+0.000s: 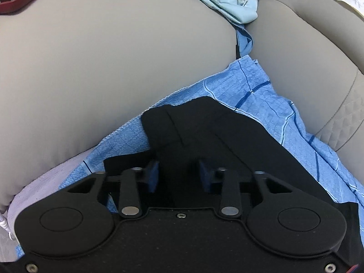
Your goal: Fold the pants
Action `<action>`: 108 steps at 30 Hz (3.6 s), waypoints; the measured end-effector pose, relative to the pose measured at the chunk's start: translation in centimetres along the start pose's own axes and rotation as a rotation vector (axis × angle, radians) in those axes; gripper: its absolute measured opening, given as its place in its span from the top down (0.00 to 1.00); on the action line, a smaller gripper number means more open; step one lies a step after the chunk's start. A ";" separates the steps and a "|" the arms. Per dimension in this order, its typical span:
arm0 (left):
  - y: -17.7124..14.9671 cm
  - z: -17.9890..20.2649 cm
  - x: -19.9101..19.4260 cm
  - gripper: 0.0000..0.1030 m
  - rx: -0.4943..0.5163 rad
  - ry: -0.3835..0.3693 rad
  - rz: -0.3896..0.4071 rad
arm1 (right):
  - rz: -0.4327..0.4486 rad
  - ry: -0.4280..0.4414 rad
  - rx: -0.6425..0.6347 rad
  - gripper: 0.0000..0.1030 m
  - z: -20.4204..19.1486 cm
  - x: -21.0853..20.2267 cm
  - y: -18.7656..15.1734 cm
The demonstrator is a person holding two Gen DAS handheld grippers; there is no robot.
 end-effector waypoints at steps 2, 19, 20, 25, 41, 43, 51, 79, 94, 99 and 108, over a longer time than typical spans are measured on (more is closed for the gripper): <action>0.1 -0.2 0.3 0.71 -0.011 -0.008 -0.009 | 0.056 -0.034 0.052 0.13 0.7 -1.4 -0.3; 0.2 -0.4 -0.4 0.95 -0.049 0.009 0.063 | 0.033 -0.224 0.266 0.97 5.7 0.2 -1.1; 0.3 -0.4 -0.9 0.96 -0.049 0.010 0.079 | 0.038 -0.215 0.249 0.97 5.6 0.4 -0.4; 1.0 -1.1 -5.8 0.96 -0.060 -0.069 0.174 | 0.181 -0.192 0.094 0.98 4.1 -0.2 4.9; -4.2 -2.8 -7.5 0.31 0.145 0.057 0.138 | -0.049 -0.408 0.076 0.12 6.7 2.6 4.3; -4.0 -3.3 -9.0 0.28 0.110 0.047 0.198 | -0.019 -0.414 0.035 0.12 5.6 1.9 5.2; -5.8 1.5 -15.5 0.52 0.213 -0.142 0.373 | -0.126 -0.030 -0.071 0.12 -1.1 5.2 4.8; -14.7 30.2 -7.4 0.91 0.655 -0.301 0.275 | -0.141 0.049 -0.142 0.38 1.0 19.9 5.6; -17.1 24.9 -15.2 0.60 0.719 -0.475 0.249 | -0.321 0.194 -0.184 0.14 -3.5 9.8 2.3; -20.3 25.5 -15.6 0.60 0.780 -0.447 0.245 | -0.281 0.219 -0.209 0.11 -4.1 14.0 1.7; -21.5 23.6 -15.7 0.55 0.788 -0.433 0.245 | -0.093 0.128 -0.059 0.14 -0.9 9.7 4.5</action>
Point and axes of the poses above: each gripper's, at about its wrist camera, not at the fingertips, and x roughly the way its jaws point, z to its right, y to its top, the point moved 2 cm from there along x, roughly the way its jaws point, and after that the axes turned 14 degrees about y, right-handed, at the moved point
